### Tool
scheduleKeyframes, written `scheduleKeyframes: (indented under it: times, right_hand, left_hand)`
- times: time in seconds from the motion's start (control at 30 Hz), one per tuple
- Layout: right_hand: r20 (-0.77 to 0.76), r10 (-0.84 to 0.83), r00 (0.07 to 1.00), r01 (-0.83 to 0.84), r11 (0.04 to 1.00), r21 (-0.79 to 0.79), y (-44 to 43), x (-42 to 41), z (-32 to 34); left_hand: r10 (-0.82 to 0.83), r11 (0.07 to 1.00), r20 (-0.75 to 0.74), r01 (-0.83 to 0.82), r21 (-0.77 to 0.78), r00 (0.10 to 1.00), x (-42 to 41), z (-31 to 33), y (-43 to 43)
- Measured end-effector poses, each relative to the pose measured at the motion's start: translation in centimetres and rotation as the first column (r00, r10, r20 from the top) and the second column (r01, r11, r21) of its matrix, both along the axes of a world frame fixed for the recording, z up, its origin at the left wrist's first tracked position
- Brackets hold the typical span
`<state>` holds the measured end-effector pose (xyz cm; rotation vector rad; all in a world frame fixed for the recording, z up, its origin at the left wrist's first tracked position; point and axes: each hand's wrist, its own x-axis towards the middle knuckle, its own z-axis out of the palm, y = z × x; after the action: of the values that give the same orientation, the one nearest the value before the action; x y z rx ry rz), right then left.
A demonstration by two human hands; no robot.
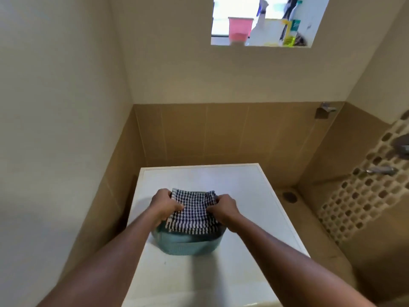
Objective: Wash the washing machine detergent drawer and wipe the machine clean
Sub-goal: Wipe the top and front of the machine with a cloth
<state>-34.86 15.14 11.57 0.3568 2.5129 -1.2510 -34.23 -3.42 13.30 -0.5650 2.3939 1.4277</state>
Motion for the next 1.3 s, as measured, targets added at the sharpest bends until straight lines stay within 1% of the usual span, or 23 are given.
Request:
scheduleKeyframes:
  times: [0.03, 0.1, 0.17, 0.2, 0.27, 0.33, 0.37, 0.43, 0.5, 0.53, 0.6, 0.63, 0.67, 0.7, 0.77, 0.83, 0.87, 0.9, 0.97, 1.03, 1.1, 1.2, 1.3]
  right_hand:
    - [-0.011, 0.043, 0.999, -0.042, 0.995, 0.092, -0.5, -0.6, -1.1]
    - [-0.008, 0.177, 0.984, -0.169, 0.951, 0.258, -1.4, -1.1, -2.7]
    - [0.017, 0.295, 0.955, -0.283, 0.896, 0.342, -2.3, -1.5, -3.5]
    - [0.049, 0.337, 0.940, -0.330, 0.866, 0.375, -2.8, -1.6, -3.9]
    - [0.092, 0.389, 0.917, -0.390, 0.821, 0.416, -3.5, -1.4, -4.6]
    - [0.100, 0.441, 0.892, -0.434, 0.773, 0.464, -3.8, -1.0, -5.1]
    - [0.112, 0.471, 0.875, -0.458, 0.732, 0.504, -3.9, -0.8, -5.0]
    - [0.114, 0.519, 0.847, -0.477, 0.648, 0.594, -4.1, -0.6, -4.3]
    - [0.010, 0.564, 0.826, -0.420, 0.603, 0.679, -4.3, -0.7, -2.8]
    - [-0.073, 0.574, 0.815, -0.366, 0.609, 0.704, -4.2, -0.8, -2.0]
    - [-0.248, 0.519, 0.818, -0.224, 0.685, 0.694, -3.3, -1.3, -0.4]
    - [-0.298, 0.454, 0.840, -0.164, 0.735, 0.658, -2.5, -1.6, 0.2]
    - [-0.315, 0.380, 0.869, -0.117, 0.778, 0.617, -1.4, -1.7, 0.5]
    - [-0.296, 0.298, 0.907, -0.080, 0.813, 0.576, -0.4, -1.6, 0.6]
    - [-0.198, 0.176, 0.964, -0.049, 0.853, 0.519, 1.5, -0.7, 0.3]
    - [-0.141, 0.144, 0.979, -0.054, 0.861, 0.506, 2.4, 0.6, -0.6]
    - [-0.136, 0.148, 0.980, -0.064, 0.871, 0.488, 2.6, 1.3, -1.1]
    - [-0.144, 0.150, 0.978, -0.068, 0.884, 0.462, 2.8, 1.9, -1.5]
    - [-0.150, 0.125, 0.981, -0.051, 0.905, 0.422, 3.2, 2.8, -1.8]
    - [-0.170, 0.080, 0.982, -0.007, 0.920, 0.393, 4.6, 3.7, -1.4]
    - [-0.186, 0.036, 0.982, 0.038, 0.924, 0.380, 7.2, 4.9, -0.7]
    - [-0.240, -0.036, 0.970, 0.127, 0.918, 0.376, 12.8, 6.8, 0.8]
    - [-0.314, -0.150, 0.937, 0.262, 0.898, 0.353, 19.6, 9.2, 3.1]
  left_hand:
    - [-0.043, 0.997, 0.001, 0.043, -0.071, 0.999, -0.8, -1.3, 0.0]
    - [-0.110, 0.967, -0.002, 0.107, -0.230, 0.994, -1.6, -3.8, 0.2]
    - [-0.173, 0.898, 0.037, 0.173, -0.404, 0.984, -1.6, -5.3, 0.7]
    - [-0.194, 0.862, 0.067, 0.202, -0.465, 0.979, -1.5, -5.9, 0.9]
    - [-0.230, 0.811, 0.115, 0.256, -0.526, 0.966, -1.1, -6.9, 1.3]
    - [-0.258, 0.777, 0.101, 0.268, -0.569, 0.961, -0.7, -7.4, 1.3]
    - [-0.276, 0.752, 0.084, 0.270, -0.601, 0.957, -0.7, -7.4, 1.1]
    - [-0.348, 0.641, 0.087, 0.304, -0.705, 0.933, -0.7, -7.2, 0.9]
    - [-0.427, 0.523, 0.083, 0.322, -0.789, 0.900, -0.5, -6.6, 0.8]
    - [-0.454, 0.496, 0.050, 0.299, -0.815, 0.890, -0.4, -6.2, 0.6]
    - [-0.475, 0.508, -0.084, 0.196, -0.839, 0.876, -0.3, -5.3, 0.0]
    - [-0.470, 0.525, -0.149, 0.140, -0.839, 0.870, -0.3, -5.0, -0.6]
    - [-0.466, 0.531, -0.197, 0.095, -0.842, 0.863, -0.2, -4.8, -1.2]
    - [-0.460, 0.523, -0.220, 0.062, -0.850, 0.860, -0.2, -4.7, -2.0]
    - [-0.382, 0.513, -0.183, 0.043, -0.857, 0.906, 0.0, -4.6, -3.0]
    - [-0.248, 0.566, -0.065, 0.090, -0.820, 0.966, 0.2, -4.5, -3.4]
    - [-0.202, 0.599, -0.005, 0.120, -0.792, 0.979, 0.4, -4.4, -3.3]
    - [-0.185, 0.616, 0.056, 0.160, -0.772, 0.981, 0.5, -4.3, -3.0]
    - [-0.204, 0.589, 0.098, 0.202, -0.782, 0.974, 0.9, -3.9, -2.2]
    - [-0.247, 0.551, 0.099, 0.224, -0.804, 0.964, 1.1, -2.9, -0.8]
    - [-0.292, 0.535, 0.068, 0.222, -0.815, 0.954, 1.3, -1.5, 1.6]
    - [-0.374, 0.530, -0.007, 0.208, -0.822, 0.927, 1.6, 0.7, 7.1]
    - [-0.452, 0.550, -0.061, 0.225, -0.804, 0.890, 2.3, 3.1, 14.4]
